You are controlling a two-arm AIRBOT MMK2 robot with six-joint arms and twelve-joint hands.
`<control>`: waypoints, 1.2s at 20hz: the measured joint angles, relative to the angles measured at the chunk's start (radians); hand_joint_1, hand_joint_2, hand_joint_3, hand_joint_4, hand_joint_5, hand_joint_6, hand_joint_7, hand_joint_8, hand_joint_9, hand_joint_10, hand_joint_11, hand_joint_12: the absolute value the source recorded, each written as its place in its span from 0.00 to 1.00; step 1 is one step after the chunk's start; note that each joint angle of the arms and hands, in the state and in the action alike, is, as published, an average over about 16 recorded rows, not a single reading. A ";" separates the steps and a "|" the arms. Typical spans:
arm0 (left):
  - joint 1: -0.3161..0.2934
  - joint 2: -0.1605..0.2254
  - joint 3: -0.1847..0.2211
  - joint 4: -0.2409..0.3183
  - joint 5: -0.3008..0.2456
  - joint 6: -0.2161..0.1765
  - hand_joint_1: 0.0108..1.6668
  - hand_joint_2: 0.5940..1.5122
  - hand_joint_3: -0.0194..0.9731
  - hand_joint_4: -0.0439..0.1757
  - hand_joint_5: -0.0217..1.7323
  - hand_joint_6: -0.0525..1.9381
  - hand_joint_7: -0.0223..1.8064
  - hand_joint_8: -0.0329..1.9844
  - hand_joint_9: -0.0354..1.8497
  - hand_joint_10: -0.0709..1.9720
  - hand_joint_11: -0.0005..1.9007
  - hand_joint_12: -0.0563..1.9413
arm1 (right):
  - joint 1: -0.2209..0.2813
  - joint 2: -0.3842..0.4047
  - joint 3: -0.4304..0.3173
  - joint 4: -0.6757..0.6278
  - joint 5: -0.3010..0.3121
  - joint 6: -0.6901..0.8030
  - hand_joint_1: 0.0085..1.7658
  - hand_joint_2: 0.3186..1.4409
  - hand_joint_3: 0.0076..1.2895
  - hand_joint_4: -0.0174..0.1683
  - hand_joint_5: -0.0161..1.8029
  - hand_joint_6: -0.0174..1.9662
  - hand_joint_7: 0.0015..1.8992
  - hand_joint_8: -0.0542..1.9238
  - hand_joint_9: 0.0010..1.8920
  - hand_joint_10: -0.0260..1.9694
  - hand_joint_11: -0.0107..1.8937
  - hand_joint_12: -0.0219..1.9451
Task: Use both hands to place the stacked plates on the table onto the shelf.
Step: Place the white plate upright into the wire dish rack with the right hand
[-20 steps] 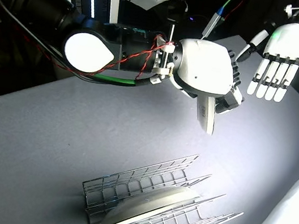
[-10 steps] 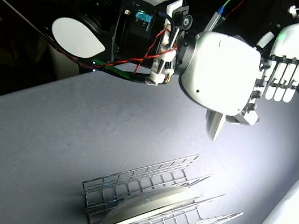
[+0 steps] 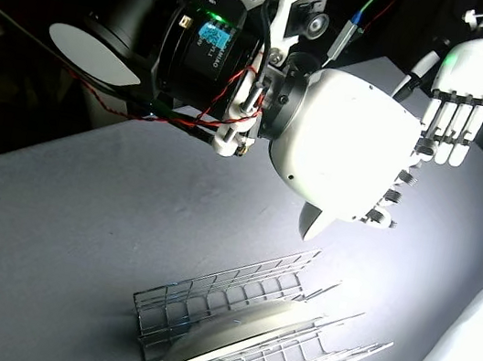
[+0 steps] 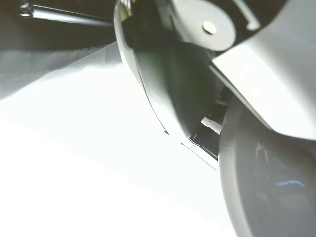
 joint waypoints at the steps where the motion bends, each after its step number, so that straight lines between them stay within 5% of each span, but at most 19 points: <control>1: 0.000 -0.001 0.002 0.001 -0.001 -0.001 0.00 0.56 0.03 0.20 0.02 0.03 0.02 0.02 0.03 0.04 0.01 0.03 | 0.004 0.005 0.003 0.007 -0.006 0.001 0.78 0.59 0.01 0.08 0.53 0.51 0.58 0.40 0.49 0.55 0.36 0.61; 24: 0.007 0.002 -0.007 0.004 -0.016 -0.022 0.00 0.56 0.03 0.20 0.02 0.03 0.02 0.02 0.03 0.04 0.01 0.03 | -0.011 0.085 0.072 0.015 -0.067 0.012 0.78 0.59 0.01 0.07 0.53 0.52 0.57 0.42 0.48 0.56 0.35 0.63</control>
